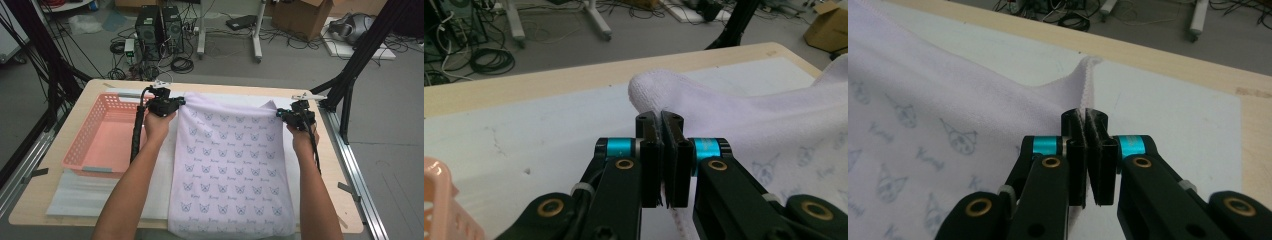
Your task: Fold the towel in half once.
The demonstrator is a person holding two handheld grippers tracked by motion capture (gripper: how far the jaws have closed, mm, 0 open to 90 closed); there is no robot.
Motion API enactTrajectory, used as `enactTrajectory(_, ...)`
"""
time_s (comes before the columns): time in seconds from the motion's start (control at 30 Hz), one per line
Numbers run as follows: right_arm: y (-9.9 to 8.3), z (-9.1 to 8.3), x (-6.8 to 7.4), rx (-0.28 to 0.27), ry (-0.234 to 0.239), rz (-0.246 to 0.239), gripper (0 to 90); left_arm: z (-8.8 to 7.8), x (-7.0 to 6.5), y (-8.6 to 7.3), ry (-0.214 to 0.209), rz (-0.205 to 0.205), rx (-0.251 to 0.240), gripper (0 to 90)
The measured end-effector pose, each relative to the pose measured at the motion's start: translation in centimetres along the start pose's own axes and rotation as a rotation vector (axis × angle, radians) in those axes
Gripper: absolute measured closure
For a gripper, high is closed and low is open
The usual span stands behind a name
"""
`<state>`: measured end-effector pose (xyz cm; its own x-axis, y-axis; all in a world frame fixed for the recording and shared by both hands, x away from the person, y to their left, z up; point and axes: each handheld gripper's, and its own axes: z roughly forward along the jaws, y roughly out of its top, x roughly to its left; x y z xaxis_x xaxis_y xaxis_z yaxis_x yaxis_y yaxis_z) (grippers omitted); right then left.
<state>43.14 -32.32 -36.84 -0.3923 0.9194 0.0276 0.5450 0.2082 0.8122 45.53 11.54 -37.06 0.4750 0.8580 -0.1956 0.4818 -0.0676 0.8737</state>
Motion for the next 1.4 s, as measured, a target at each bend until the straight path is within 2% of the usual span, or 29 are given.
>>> enactTrajectory(0.13, -0.7, -0.8, 0.2, 0.007, 0.013, -0.023, 87.3, -0.8, -0.5, -0.9, -0.033, 0.013, 0.003, 86.7)
enactTrajectory(0.27, -1.6, -1.5, 0.6, 0.009, 0.040, -0.013, 86.9, -2.0, -1.1, -1.7, -0.062, 0.020, 0.003, 86.6)
enactTrajectory(0.3, -1.9, -1.8, 0.7, 0.009, 0.057, -0.010, 86.8, -2.4, -1.4, -2.1, -0.062, 0.040, 0.002, 86.6)
enactTrajectory(0.37, -2.7, -2.4, 0.8, 0.002, 0.062, -0.018, 86.8, -3.1, -1.9, -2.5, -0.068, 0.072, 0.012, 86.6)
enactTrajectory(0.4, -3.1, -2.7, 0.9, 0.000, 0.069, -0.010, 86.7, -3.5, -2.1, -2.7, -0.076, 0.080, 0.019, 86.6)
enactTrajectory(0.47, -3.8, -3.2, 0.9, 0.001, 0.071, -0.015, 86.7, -4.5, -2.7, -3.1, -0.086, 0.099, -0.006, 86.7)
enactTrajectory(0.53, -4.4, -3.8, 1.1, 0.016, 0.076, -0.021, 86.4, -5.2, -3.2, -3.5, -0.096, 0.113, -0.015, 86.6)
enactTrajectory(0.57, -4.6, -4.0, 1.2, 0.006, 0.079, -0.022, 86.4, -5.5, -3.4, -3.8, -0.105, 0.115, -0.010, 86.6)
enactTrajectory(0.77, -6.1, -5.7, 2.0, -0.036, 0.102, -0.024, 86.2, -6.9, -4.0, -5.2, -0.153, 0.095, -0.032, 86.6)
enactTrajectory(0.8, -6.4, -6.0, 2.2, -0.045, 0.106, -0.010, 86.0, -7.2, -4.1, -5.5, -0.162, 0.093, -0.035, 86.6)
enactTrajectory(0.9, -7.8, -6.7, 2.8, -0.049, 0.116, -0.011, 86.0, -7.8, -4.7, -6.9, -0.186, 0.100, -0.027, 86.6)
enactTrajectory(1.03, -9.6, -7.5, 3.6, -0.037, 0.120, -0.017, 86.0, -8.4, -5.2, -8.6, -0.201, 0.116, -0.004, 86.6)
enactTrajectory(1.2, -11.7, -8.5, 3.7, -0.016, 0.127, 0.018, 85.9, -8.9, -5.2, -10.3, -0.211, 0.100, 0.008, 86.5)
enactTrajectory(1.27, -12.5, -8.9, 3.5, -0.002, 0.129, 0.027, 85.7, -9.0, -5.0, -11.1, -0.208, 0.100, 0.037, 86.4)
enactTrajectory(1.33, -12.9, -9.1, 3.5, 0.014, 0.135, 0.040, 85.5, -9.0, -4.9, -11.7, -0.204, 0.103, 0.049, 86.3)
enactTrajectory(1.4, -13.1, -9.2, 3.5, 0.023, 0.134, 0.042, 85.2, -9.0, -4.8, -12.1, -0.210, 0.089, 0.052, 85.9)
